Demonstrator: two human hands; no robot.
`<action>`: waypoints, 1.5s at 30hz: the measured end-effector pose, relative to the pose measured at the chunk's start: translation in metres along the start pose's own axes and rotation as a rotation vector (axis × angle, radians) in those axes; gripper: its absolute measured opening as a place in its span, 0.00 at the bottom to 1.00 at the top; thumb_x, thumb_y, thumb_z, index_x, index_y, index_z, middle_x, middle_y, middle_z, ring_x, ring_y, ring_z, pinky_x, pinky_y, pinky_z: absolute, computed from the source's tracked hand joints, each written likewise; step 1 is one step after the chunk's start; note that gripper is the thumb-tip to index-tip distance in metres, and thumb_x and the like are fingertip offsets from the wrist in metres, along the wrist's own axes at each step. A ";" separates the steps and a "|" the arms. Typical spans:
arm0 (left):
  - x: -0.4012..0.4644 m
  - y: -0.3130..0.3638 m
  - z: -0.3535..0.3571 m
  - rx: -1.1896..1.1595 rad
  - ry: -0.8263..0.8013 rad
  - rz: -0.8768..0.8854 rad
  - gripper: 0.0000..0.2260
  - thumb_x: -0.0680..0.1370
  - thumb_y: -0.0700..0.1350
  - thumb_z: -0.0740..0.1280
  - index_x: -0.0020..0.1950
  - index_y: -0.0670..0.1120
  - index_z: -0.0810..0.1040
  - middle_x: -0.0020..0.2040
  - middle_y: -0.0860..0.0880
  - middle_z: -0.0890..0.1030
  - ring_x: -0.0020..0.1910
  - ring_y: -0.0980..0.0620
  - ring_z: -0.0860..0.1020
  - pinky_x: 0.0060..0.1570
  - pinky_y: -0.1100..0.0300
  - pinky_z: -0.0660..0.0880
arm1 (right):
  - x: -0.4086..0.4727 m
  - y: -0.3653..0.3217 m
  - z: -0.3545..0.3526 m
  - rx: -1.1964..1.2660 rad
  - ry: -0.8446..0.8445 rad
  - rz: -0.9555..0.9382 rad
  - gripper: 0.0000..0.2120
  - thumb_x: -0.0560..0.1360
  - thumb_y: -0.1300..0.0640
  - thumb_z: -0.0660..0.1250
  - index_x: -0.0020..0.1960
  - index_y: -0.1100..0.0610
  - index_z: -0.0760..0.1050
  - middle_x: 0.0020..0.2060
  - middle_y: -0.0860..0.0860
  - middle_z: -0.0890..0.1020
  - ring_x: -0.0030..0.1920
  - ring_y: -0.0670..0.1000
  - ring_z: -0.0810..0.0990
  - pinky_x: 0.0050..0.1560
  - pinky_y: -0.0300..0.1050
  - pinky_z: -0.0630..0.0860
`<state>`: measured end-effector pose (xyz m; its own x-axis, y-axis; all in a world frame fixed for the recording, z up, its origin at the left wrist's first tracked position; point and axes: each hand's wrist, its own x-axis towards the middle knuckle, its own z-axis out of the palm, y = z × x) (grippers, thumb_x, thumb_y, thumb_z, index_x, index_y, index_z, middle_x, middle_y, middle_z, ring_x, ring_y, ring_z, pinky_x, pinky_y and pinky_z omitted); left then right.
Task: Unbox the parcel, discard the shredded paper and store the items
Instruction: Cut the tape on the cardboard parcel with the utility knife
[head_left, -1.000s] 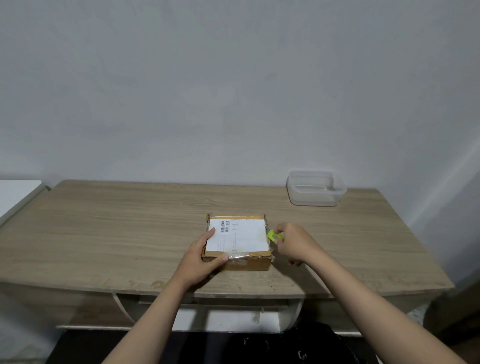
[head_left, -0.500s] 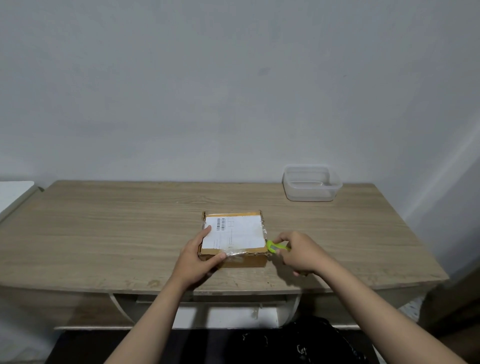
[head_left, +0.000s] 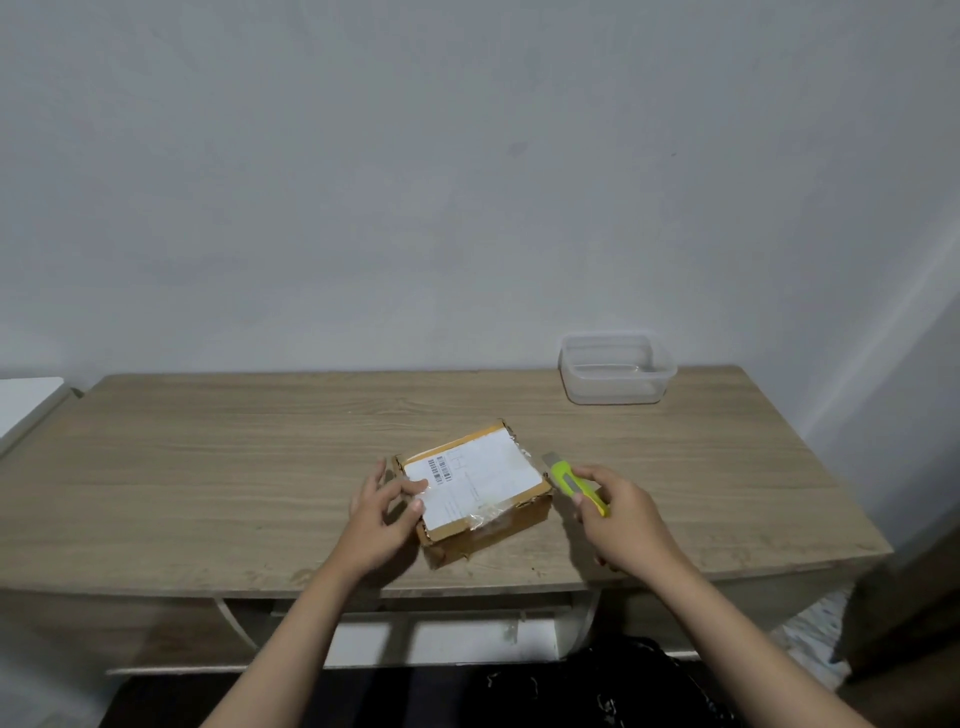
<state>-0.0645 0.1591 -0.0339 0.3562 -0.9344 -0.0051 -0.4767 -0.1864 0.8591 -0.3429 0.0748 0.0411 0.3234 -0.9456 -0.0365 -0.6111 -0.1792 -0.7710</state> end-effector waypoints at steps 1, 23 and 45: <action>0.004 -0.003 -0.005 0.025 -0.023 0.029 0.11 0.65 0.62 0.64 0.47 0.69 0.75 0.74 0.46 0.62 0.76 0.48 0.54 0.73 0.49 0.53 | -0.001 0.001 0.001 0.015 0.001 0.001 0.17 0.76 0.58 0.63 0.64 0.51 0.73 0.39 0.47 0.80 0.26 0.42 0.74 0.30 0.36 0.70; 0.023 0.000 0.017 0.107 -0.189 0.121 0.45 0.59 0.67 0.73 0.72 0.64 0.57 0.67 0.51 0.72 0.65 0.55 0.71 0.66 0.53 0.68 | -0.021 0.023 0.000 0.146 0.028 0.106 0.17 0.77 0.60 0.63 0.65 0.51 0.72 0.38 0.53 0.81 0.19 0.43 0.74 0.23 0.40 0.73; 0.013 0.007 0.050 0.020 -0.121 0.205 0.35 0.64 0.62 0.72 0.69 0.63 0.63 0.67 0.55 0.72 0.67 0.60 0.69 0.67 0.58 0.66 | 0.024 0.028 0.006 0.315 0.036 0.236 0.17 0.77 0.59 0.63 0.66 0.53 0.71 0.43 0.55 0.83 0.21 0.48 0.78 0.22 0.37 0.72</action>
<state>-0.1034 0.1300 -0.0533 0.1521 -0.9827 0.1060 -0.5450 0.0061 0.8384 -0.3484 0.0482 0.0147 0.1718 -0.9607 -0.2183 -0.4121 0.1312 -0.9017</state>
